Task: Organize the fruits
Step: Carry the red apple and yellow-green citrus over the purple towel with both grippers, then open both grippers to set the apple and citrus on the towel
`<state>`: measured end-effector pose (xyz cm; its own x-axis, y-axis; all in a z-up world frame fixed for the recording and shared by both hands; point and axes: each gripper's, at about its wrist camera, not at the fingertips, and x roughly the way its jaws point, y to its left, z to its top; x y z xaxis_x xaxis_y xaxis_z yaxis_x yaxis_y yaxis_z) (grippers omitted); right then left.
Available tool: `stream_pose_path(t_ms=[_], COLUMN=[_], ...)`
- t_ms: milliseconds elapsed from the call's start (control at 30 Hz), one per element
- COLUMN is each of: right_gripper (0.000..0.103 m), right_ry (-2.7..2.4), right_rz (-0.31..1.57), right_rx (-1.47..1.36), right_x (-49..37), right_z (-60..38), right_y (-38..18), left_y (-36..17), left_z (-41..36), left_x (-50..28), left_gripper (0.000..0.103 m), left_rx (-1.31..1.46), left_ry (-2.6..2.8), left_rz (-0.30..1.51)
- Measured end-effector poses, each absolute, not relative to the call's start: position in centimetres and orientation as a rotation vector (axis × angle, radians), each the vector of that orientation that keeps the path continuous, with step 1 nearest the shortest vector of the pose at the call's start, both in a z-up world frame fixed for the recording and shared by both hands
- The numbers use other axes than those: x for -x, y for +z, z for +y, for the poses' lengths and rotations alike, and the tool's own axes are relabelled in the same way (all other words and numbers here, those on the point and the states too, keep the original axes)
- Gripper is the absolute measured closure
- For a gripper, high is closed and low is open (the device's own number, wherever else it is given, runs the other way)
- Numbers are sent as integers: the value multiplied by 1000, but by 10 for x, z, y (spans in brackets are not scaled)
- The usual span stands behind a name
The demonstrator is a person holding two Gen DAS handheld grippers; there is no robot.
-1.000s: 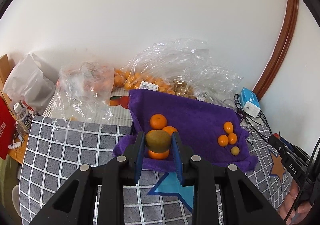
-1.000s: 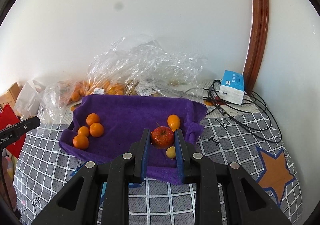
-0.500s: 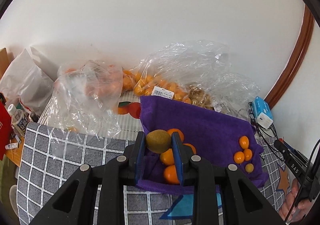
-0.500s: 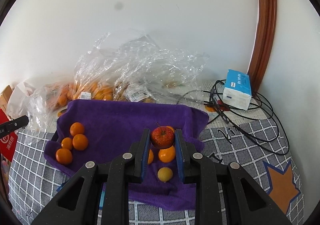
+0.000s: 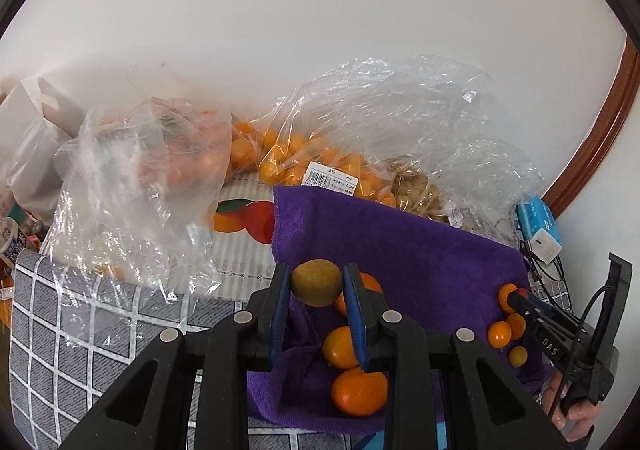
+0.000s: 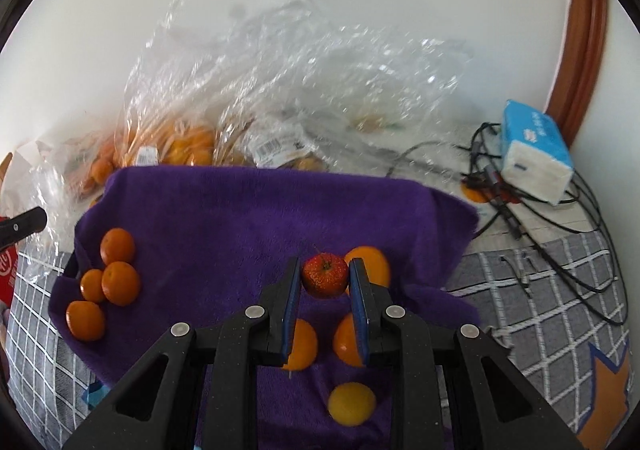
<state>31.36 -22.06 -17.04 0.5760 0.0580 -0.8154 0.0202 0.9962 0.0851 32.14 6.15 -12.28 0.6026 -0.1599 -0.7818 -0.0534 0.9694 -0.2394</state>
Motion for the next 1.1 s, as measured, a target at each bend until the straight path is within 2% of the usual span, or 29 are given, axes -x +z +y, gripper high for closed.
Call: stream_pose_path(t_ms=[333, 433, 500, 533, 1100], right_gripper=[79, 74, 64, 62, 56], right_ry=[40, 44, 52, 52, 21], right_rz=[1037, 1037, 1031, 1025, 986], right_rx=[-35, -33, -30, -25, -2], right_x=[-329, -327, -324, -322, -304], right_z=[-207, -209, -209, -209, -216], right_y=[-202, -201, -199, -198, -188], left_y=[-152, -158, -161, -163, -188], left_z=[48, 38, 31, 29, 20], left_x=[-355, -366, -373, -375, -392], left_gripper=[78, 78, 78, 78, 78], left_rx=[265, 250, 242, 236, 209], left_ry=[-94, -106, -113, -112, -41], left_rz=[968, 976, 982, 985, 1058])
